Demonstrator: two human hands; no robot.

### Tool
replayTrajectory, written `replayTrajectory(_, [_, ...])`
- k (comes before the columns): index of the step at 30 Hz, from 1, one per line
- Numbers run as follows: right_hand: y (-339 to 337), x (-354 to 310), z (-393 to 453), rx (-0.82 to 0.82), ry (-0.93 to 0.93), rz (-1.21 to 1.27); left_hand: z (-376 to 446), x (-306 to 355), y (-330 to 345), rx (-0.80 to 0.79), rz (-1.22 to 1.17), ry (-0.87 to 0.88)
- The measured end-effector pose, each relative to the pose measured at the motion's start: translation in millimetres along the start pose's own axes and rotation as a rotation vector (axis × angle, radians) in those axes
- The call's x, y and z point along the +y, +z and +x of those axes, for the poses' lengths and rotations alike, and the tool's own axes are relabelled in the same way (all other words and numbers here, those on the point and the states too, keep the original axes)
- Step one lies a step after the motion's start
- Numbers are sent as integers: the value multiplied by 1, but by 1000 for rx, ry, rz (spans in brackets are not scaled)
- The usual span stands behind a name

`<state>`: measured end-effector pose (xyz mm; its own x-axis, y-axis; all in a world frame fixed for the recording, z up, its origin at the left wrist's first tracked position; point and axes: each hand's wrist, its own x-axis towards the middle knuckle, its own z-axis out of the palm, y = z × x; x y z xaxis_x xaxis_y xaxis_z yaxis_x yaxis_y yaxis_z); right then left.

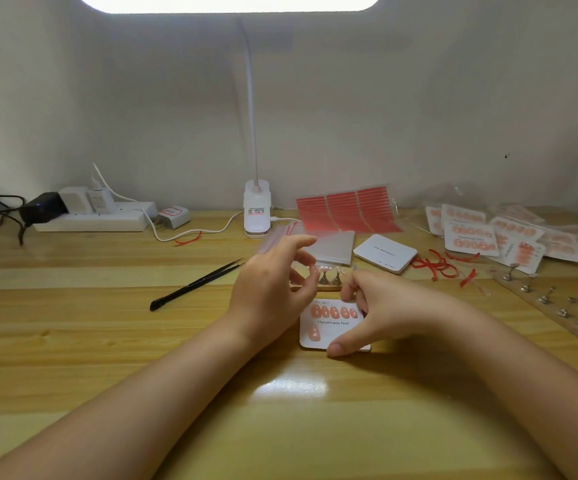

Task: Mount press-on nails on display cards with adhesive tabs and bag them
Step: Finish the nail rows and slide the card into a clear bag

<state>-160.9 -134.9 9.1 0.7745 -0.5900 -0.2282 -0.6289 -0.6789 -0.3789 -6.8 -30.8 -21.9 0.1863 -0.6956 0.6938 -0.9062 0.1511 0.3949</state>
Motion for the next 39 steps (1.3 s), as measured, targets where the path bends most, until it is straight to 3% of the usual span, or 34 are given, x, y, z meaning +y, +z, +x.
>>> replayTrajectory(8, [2, 5, -1, 68, -60, 125, 1, 1, 7, -2, 53, -50])
replayTrajectory(13, [5, 5, -1, 196, -113, 130, 4, -2, 6, -9, -50, -162])
replayTrajectory(20, [7, -2, -4, 376, -180, 83, 7, -4, -2, 101, -121, -30])
replayTrajectory(24, [4, -8, -6, 513, -166, 442, 16, -8, -11, 267, -178, 19])
replayTrajectory(28, [0, -15, -8, 300, -118, 894, 20, -3, -17, 345, -227, 59])
replayTrajectory(32, [0, -22, -11, 206, -171, 1090, 22, 3, -19, 354, -213, 110])
replayTrajectory(39, [-15, -30, -21, 365, -176, 1314, 28, 6, -30, 413, -156, 92])
